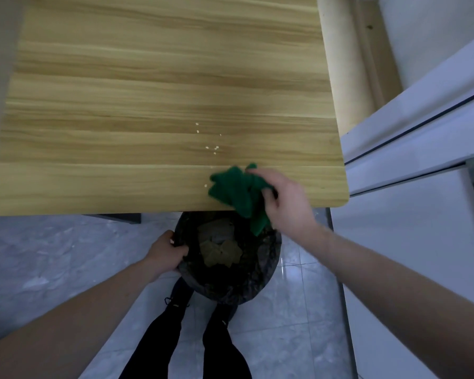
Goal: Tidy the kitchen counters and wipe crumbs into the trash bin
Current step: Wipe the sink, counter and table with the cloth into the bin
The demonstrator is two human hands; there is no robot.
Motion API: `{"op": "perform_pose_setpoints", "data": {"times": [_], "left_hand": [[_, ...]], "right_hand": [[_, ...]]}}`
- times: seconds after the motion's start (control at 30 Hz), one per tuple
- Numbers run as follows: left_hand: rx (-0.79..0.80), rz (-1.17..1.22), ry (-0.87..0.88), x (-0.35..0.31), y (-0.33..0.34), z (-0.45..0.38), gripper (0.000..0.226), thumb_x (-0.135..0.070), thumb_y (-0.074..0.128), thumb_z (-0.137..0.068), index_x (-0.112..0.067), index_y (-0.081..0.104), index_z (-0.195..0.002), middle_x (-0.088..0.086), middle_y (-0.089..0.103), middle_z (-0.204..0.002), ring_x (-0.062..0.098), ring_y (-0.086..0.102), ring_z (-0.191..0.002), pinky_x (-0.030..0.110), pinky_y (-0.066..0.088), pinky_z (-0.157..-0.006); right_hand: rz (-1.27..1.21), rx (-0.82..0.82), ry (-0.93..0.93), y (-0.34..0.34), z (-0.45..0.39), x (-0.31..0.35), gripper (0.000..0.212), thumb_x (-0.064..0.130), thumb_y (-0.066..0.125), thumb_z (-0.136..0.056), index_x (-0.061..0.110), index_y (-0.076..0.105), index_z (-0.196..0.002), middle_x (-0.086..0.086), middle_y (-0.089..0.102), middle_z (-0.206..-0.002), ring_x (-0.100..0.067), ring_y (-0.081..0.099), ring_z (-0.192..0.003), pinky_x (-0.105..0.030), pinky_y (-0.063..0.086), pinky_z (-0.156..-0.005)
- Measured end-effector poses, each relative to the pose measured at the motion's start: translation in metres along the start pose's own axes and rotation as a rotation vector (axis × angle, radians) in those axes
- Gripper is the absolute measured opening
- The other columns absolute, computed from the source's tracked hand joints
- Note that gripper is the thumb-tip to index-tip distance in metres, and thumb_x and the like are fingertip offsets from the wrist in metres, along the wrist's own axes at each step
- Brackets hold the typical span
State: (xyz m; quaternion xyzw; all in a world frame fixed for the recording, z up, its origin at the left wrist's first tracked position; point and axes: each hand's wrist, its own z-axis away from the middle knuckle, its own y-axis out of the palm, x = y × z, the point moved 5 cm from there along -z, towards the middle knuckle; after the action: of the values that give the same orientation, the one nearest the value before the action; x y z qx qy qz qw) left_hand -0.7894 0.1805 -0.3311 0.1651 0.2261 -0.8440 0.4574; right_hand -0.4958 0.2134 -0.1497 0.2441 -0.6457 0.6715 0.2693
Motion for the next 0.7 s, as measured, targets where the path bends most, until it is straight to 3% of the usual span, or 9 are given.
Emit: {"op": "perform_pose_setpoints", "data": {"times": [0.07,0.13,0.3,0.43,0.57,0.7], "left_hand": [[0.0,-0.018,-0.003,-0.001,-0.006,0.003,0.023,-0.017,0.07,-0.082,-0.015,0.058,-0.101,0.016,0.067,-0.1,0.028,0.068,-0.087,0.032,0.059,-0.057],[-0.003,-0.027,-0.007,-0.001,-0.012,0.004,0.024,-0.017,0.07,-0.082,-0.017,0.057,-0.102,0.015,0.067,-0.1,0.029,0.068,-0.088,0.033,0.06,-0.059],[0.009,-0.009,-0.02,0.001,-0.02,0.002,0.024,-0.013,0.069,-0.082,-0.019,0.056,-0.101,0.017,0.068,-0.1,0.031,0.07,-0.087,0.035,0.061,-0.06],[0.02,-0.027,-0.01,0.005,-0.024,-0.007,0.026,-0.014,0.069,-0.081,-0.021,0.055,-0.102,0.015,0.068,-0.1,0.031,0.07,-0.087,0.034,0.06,-0.06],[0.031,-0.054,0.011,0.007,-0.026,-0.014,0.027,-0.019,0.071,-0.079,-0.024,0.056,-0.102,0.01,0.066,-0.1,0.028,0.069,-0.09,0.036,0.061,-0.064],[0.045,-0.031,-0.004,0.009,-0.032,-0.009,0.031,-0.025,0.072,-0.074,-0.022,0.058,-0.101,0.011,0.068,-0.1,0.027,0.07,-0.086,0.036,0.062,-0.063]], "right_hand": [[-0.016,-0.095,0.017,-0.016,-0.03,0.008,0.052,0.002,0.048,-0.09,0.023,0.063,-0.135,0.006,0.067,-0.133,-0.014,0.061,-0.123,-0.023,0.044,-0.109],[0.003,-0.162,0.016,-0.025,-0.066,0.019,0.05,0.004,0.047,-0.092,0.023,0.063,-0.135,0.006,0.068,-0.132,-0.013,0.061,-0.121,-0.014,0.041,-0.105],[0.117,-0.174,0.056,-0.002,-0.158,0.038,0.047,0.007,0.044,-0.098,0.022,0.06,-0.14,0.003,0.065,-0.135,-0.02,0.06,-0.122,-0.025,0.044,-0.102],[0.122,-0.017,0.151,0.046,-0.203,0.036,0.045,0.011,0.042,-0.102,0.026,0.056,-0.143,-0.001,0.065,-0.133,-0.026,0.056,-0.124,-0.035,0.046,-0.099],[0.244,0.174,0.131,0.085,-0.19,0.021,0.05,0.016,0.045,-0.104,0.027,0.044,-0.153,0.005,0.043,-0.158,-0.032,0.024,-0.152,-0.051,0.021,-0.124],[0.207,0.205,-0.005,0.088,-0.136,0.021,0.051,0.006,0.053,-0.097,0.02,0.053,-0.147,0.003,0.049,-0.154,-0.032,0.028,-0.15,-0.038,0.017,-0.126]]}}
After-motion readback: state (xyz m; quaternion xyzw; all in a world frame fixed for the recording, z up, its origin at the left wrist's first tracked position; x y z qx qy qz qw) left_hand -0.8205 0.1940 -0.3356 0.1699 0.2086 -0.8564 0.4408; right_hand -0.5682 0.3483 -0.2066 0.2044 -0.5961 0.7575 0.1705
